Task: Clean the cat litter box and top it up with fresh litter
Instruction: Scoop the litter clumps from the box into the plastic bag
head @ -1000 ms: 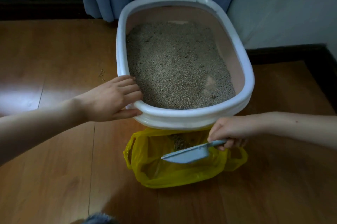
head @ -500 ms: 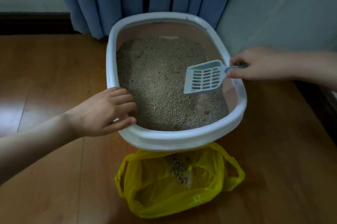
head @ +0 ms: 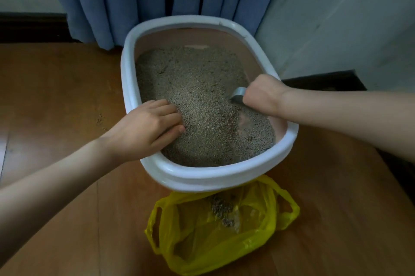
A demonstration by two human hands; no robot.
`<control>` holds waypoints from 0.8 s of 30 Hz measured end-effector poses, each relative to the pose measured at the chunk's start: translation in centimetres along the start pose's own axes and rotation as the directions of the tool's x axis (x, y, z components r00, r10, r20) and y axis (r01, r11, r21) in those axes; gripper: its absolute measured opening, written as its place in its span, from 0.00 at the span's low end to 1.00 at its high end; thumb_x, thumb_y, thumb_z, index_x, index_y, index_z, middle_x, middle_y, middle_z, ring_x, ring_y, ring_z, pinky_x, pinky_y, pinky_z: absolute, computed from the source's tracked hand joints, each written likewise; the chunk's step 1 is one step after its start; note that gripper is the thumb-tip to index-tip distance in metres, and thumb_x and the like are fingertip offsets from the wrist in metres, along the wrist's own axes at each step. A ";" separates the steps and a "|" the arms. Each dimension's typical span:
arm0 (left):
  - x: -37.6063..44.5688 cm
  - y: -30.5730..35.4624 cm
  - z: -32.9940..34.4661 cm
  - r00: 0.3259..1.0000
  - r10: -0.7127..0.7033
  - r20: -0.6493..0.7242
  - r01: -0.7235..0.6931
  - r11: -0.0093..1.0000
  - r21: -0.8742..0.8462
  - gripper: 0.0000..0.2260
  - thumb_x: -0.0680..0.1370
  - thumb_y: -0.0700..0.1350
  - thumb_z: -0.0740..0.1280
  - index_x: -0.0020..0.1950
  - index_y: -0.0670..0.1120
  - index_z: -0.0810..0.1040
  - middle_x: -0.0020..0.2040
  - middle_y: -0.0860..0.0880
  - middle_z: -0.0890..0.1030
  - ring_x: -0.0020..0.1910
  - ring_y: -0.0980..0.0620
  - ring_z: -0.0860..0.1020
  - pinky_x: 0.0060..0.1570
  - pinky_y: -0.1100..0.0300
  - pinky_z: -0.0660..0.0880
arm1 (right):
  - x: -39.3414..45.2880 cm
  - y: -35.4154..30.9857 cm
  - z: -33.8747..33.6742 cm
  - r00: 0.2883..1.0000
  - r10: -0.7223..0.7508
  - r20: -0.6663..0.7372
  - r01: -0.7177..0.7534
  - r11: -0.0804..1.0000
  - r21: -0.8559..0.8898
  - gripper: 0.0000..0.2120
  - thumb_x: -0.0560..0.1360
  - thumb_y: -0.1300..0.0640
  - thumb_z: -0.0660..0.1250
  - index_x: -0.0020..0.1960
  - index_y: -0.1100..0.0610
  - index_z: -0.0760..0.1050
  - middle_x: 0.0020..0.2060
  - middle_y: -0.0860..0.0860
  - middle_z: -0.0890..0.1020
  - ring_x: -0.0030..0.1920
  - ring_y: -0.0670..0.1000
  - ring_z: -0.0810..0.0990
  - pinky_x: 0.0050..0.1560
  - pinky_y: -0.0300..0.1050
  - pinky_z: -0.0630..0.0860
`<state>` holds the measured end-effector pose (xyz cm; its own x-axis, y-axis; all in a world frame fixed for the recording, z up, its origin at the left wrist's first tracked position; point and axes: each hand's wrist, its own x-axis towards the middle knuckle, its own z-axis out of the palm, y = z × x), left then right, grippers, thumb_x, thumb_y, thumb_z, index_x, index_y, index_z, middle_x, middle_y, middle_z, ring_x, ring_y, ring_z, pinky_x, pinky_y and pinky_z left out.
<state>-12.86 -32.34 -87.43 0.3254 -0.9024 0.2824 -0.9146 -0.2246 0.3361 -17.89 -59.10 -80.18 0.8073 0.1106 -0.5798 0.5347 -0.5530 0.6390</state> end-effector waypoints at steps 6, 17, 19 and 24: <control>-0.6 -0.3 0.3 0.999 -0.028 -0.034 0.026 0.998 -0.062 0.16 0.84 0.49 0.54 0.48 0.43 0.78 0.42 0.50 0.74 0.42 0.49 0.71 0.45 0.54 0.71 | -2.3 0.5 0.6 0.994 -0.009 0.110 -0.033 0.928 0.372 0.13 0.74 0.58 0.66 0.33 0.55 0.67 0.28 0.47 0.69 0.30 0.49 0.69 0.28 0.42 0.67; -3.6 -1.2 -1.9 0.995 -0.093 0.020 0.090 0.989 0.117 0.18 0.81 0.52 0.58 0.54 0.40 0.80 0.49 0.46 0.77 0.48 0.44 0.75 0.50 0.51 0.73 | -0.8 3.5 3.7 0.996 0.056 0.069 -0.085 0.823 0.562 0.09 0.75 0.50 0.65 0.38 0.53 0.76 0.29 0.47 0.74 0.29 0.45 0.74 0.27 0.39 0.68; -4.8 -1.3 -2.4 0.990 -0.137 0.033 0.130 0.979 0.159 0.21 0.81 0.57 0.60 0.59 0.41 0.79 0.56 0.46 0.76 0.57 0.44 0.76 0.58 0.52 0.72 | 0.1 4.0 4.9 0.992 0.092 0.091 -0.129 0.743 0.657 0.10 0.75 0.49 0.66 0.41 0.54 0.79 0.27 0.47 0.74 0.27 0.45 0.72 0.25 0.37 0.65; -5.8 -1.5 -2.9 0.966 -0.238 0.106 0.206 0.946 0.250 0.36 0.77 0.68 0.60 0.70 0.40 0.72 0.70 0.44 0.71 0.75 0.47 0.64 0.75 0.50 0.59 | 3.6 5.8 7.6 0.987 0.122 0.104 -0.148 0.430 0.891 0.11 0.72 0.51 0.72 0.34 0.56 0.82 0.24 0.47 0.77 0.24 0.45 0.70 0.29 0.41 0.67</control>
<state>-12.69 -25.70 -86.94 0.5061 -0.8570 0.0973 -0.8585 -0.4898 0.1517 -13.78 -68.16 -82.35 0.8361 -0.0449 -0.5468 -0.1120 -0.9896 -0.0901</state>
